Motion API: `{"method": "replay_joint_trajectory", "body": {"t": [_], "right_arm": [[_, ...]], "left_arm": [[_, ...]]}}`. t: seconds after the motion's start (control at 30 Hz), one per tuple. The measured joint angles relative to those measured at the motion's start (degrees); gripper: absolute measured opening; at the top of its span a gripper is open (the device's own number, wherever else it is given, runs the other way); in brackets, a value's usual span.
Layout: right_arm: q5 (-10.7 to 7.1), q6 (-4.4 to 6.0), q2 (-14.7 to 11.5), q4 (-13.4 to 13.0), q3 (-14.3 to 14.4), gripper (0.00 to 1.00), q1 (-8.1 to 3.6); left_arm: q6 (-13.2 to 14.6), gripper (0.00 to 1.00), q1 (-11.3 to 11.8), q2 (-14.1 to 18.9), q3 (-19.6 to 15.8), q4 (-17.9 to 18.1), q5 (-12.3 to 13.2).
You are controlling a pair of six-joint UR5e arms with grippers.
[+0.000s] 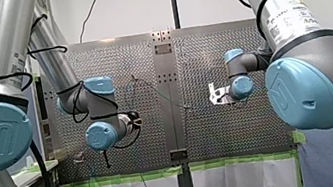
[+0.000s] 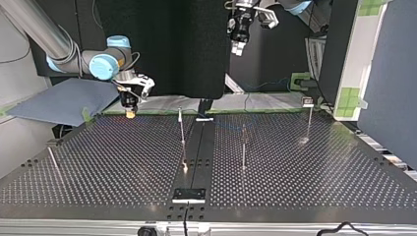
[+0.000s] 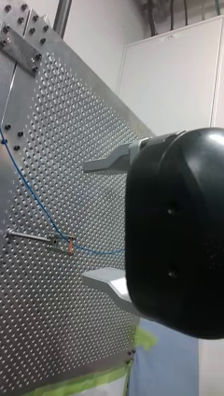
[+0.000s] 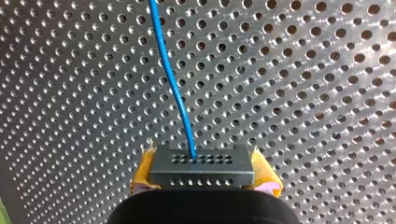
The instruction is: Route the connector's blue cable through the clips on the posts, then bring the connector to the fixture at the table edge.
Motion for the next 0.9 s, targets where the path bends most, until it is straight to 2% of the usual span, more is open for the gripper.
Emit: {"method": "replay_joint_trajectory", "body": {"t": [0.17, 0.4, 0.53, 0.67, 0.9], "right_arm": [[1.04, 0.54, -1.44, 0.85, -0.2, 0.17, -0.69], [1.25, 2.56, -4.26, 0.33, -0.27, 0.17, -1.97], [1.1, 3.31, -6.05, -0.37, -0.59, 0.17, -2.7], [1.31, 3.52, -7.72, 0.41, -1.35, 0.17, -3.5], [2.8, 3.25, -10.43, 2.87, -3.29, 0.17, -4.98]], "left_arm": [[0.37, 0.98, 0.17, 0.0, 0.03, -0.75, 0.02], [0.44, 0.98, 0.36, -0.01, 0.02, -0.99, 0.1], [0.48, 0.98, 0.41, -0.01, 0.01, -1.04, 0.03], [0.51, 0.98, 0.44, -0.01, 0.02, -1.05, 0.0], [0.52, 0.98, 0.57, -0.01, 0.03, -1.08, -0.02]]}}
